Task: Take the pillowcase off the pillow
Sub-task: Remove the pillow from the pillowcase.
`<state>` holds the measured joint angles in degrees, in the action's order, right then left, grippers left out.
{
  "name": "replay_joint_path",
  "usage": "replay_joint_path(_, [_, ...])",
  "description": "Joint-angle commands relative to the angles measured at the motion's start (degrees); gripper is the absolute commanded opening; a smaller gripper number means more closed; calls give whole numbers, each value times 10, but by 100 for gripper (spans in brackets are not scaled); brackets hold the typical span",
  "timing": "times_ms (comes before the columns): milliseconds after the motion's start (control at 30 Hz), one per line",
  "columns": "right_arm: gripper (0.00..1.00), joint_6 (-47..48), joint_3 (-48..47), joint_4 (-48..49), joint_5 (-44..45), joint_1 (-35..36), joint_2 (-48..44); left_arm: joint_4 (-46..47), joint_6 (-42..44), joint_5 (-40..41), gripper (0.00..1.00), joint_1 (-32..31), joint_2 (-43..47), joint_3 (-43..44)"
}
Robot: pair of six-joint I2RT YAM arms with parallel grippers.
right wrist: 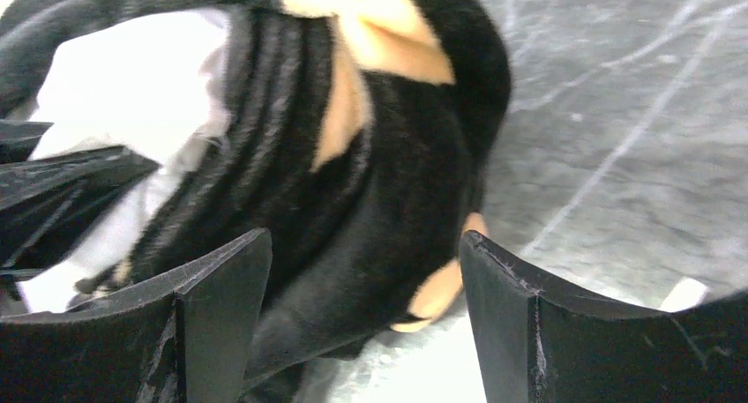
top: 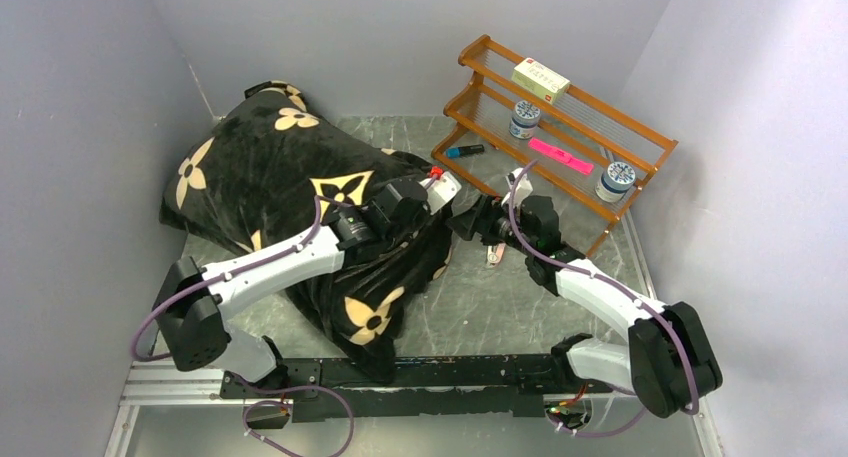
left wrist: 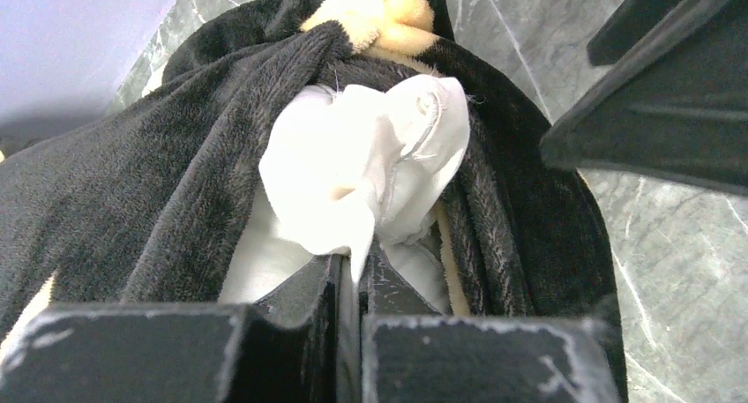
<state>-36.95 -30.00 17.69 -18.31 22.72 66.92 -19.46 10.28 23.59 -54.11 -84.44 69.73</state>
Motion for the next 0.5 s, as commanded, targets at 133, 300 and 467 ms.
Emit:
replay_joint_path(133, [82,-105,-29,121,-23,59,12,28,-29,-27,5,0,58,-19])
replay_joint_path(300, [81,-135,-43,158,-29,79,43,29,-39,-34,5,0,69,-30])
replay_joint_path(467, [72,-148,-52,161,-29,86,76,29,-45,-31,5,0,84,-41])
